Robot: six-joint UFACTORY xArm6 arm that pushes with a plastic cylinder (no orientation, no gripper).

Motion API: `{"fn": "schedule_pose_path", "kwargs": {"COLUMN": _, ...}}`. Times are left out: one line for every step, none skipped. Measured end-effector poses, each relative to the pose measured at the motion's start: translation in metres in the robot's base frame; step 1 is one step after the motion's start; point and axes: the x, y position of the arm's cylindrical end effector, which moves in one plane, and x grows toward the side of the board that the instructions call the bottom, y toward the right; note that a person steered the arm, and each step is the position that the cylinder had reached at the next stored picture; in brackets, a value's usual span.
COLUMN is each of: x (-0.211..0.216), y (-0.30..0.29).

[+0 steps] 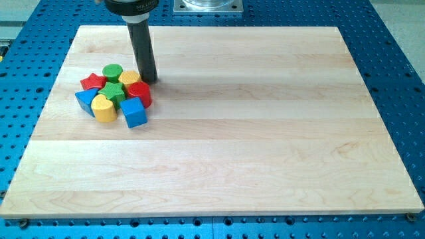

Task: Separate green star and the yellow heart

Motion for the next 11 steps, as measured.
{"fn": "schedule_pose_path", "kwargs": {"x": 0.0, "y": 0.0}}
{"fn": "schedule_pose_path", "kwargs": {"x": -0.024, "y": 0.001}}
{"fn": "schedule_pose_path", "kwargs": {"x": -0.053, "y": -0.008}}
{"fn": "schedule_pose_path", "kwargs": {"x": -0.053, "y": -0.053}}
{"fn": "schedule_pose_path", "kwargs": {"x": -0.017, "y": -0.113}}
{"fn": "schedule_pose_path", "kwargs": {"x": 0.02, "y": -0.141}}
{"fn": "schedule_pose_path", "kwargs": {"x": 0.048, "y": -0.139}}
{"fn": "schedule_pose_path", "kwargs": {"x": 0.071, "y": -0.122}}
{"fn": "schedule_pose_path", "kwargs": {"x": 0.084, "y": -0.085}}
{"fn": "schedule_pose_path", "kwargs": {"x": 0.085, "y": -0.042}}
{"fn": "schedule_pose_path", "kwargs": {"x": 0.085, "y": -0.011}}
